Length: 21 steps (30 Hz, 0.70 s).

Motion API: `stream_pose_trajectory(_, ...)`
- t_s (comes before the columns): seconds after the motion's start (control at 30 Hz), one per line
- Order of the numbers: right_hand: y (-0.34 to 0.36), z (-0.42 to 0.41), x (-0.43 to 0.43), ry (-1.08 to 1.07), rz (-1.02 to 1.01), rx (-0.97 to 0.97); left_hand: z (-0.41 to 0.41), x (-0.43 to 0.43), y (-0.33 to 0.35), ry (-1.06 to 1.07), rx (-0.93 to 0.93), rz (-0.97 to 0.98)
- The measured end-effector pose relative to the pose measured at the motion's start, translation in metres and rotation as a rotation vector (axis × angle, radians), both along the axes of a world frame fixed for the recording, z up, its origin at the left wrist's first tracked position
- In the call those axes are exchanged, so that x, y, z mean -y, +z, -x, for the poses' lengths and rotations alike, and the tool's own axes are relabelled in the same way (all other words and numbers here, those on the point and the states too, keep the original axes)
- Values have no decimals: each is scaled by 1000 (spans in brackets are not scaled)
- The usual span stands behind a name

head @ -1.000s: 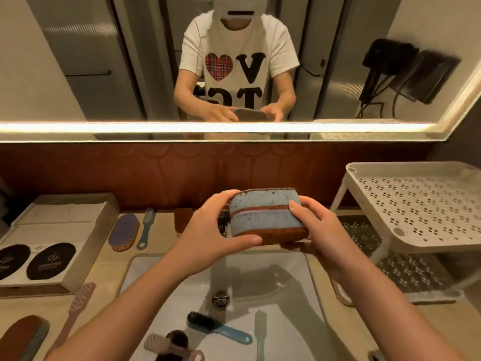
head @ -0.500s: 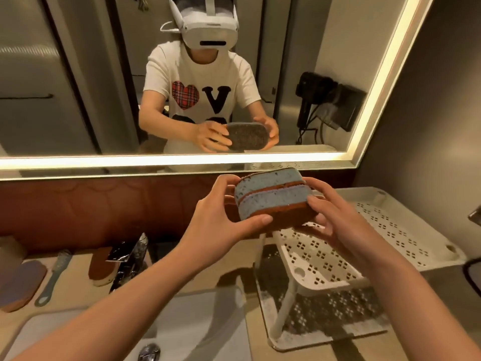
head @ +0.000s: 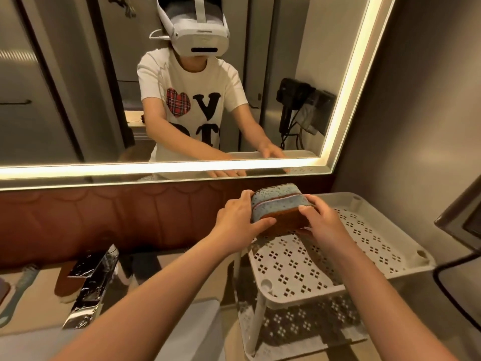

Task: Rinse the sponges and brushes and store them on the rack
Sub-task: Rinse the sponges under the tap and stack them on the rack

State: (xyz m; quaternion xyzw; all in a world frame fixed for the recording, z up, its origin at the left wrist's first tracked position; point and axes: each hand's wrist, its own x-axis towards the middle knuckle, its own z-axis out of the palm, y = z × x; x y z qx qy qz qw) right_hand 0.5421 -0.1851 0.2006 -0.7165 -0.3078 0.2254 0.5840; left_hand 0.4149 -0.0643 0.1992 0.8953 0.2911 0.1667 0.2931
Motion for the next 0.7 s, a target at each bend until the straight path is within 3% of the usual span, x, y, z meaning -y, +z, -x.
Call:
stream_pose_trajectory(0.23,-7,-1,-1,34,104,173,-5,-2,-2,34,-66,-138)
stream_pose_trajectory(0.37,-9,-4,-2,-8,168,279,0,-3,-4,74,62,-203)
stream_pose_trajectory(0.5,-10,-5,-2,-48,166,327,-1,10,-5,11,9,-413)
stream_pose_trajectory(0.7,-11,-5,0,-80,124,361,-2,21,-4,-16,-77,-352)
